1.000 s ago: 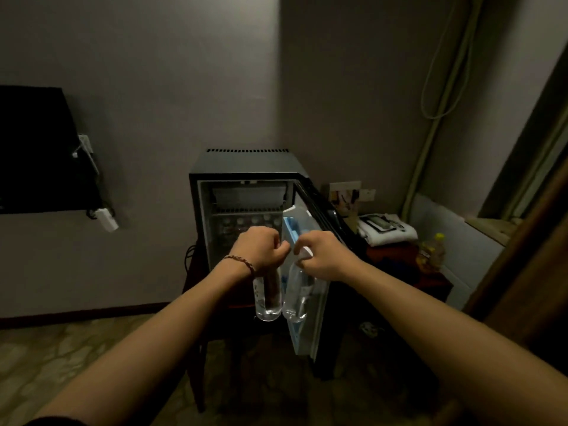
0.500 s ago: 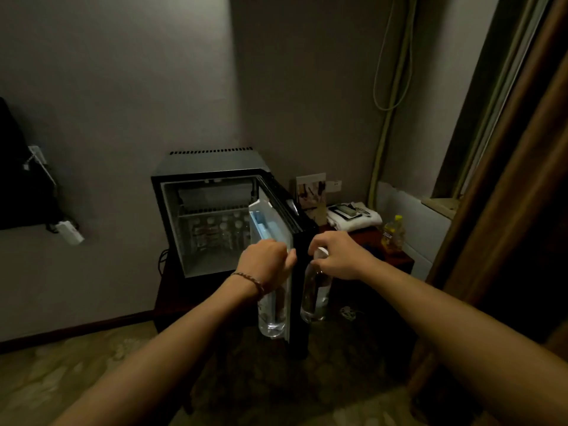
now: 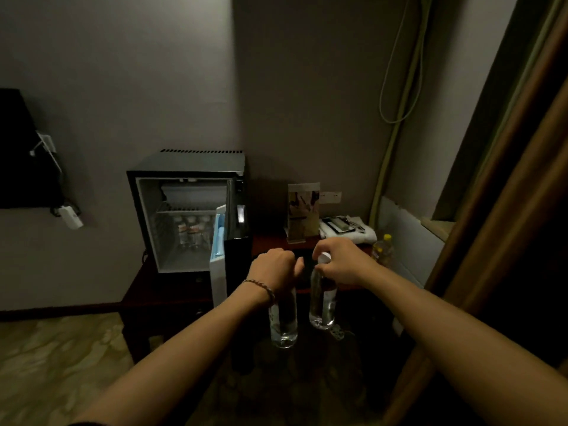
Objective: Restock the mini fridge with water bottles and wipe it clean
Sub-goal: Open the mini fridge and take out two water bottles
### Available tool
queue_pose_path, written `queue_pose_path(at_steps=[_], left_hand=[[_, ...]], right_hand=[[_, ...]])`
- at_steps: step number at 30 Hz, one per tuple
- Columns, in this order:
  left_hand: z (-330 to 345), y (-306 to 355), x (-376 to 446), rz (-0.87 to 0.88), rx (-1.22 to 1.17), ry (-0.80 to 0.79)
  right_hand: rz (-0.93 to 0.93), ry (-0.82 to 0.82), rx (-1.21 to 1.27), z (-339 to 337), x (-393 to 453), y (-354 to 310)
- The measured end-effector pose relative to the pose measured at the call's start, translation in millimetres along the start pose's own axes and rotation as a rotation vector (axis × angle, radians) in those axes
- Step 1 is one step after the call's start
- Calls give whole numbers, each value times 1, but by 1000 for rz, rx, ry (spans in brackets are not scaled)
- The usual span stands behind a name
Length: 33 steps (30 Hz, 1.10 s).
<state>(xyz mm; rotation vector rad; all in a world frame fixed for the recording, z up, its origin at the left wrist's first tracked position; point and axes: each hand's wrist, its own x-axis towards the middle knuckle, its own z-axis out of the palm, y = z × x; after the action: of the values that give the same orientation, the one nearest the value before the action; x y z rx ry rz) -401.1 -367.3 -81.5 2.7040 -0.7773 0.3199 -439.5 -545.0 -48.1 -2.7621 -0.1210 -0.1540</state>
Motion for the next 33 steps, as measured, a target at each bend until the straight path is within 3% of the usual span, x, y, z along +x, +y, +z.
queue_pose_path(at_steps=[11,19,33], left_hand=[[59,38,98,-117,21,16],[119,12,197,-221,-15,-113],[190,-38,330,-247,8,-44]], right_hand=[[92,26,86,3,48,101],[175,-18,95,17,131,155],[109,-131,27,50,301,236]])
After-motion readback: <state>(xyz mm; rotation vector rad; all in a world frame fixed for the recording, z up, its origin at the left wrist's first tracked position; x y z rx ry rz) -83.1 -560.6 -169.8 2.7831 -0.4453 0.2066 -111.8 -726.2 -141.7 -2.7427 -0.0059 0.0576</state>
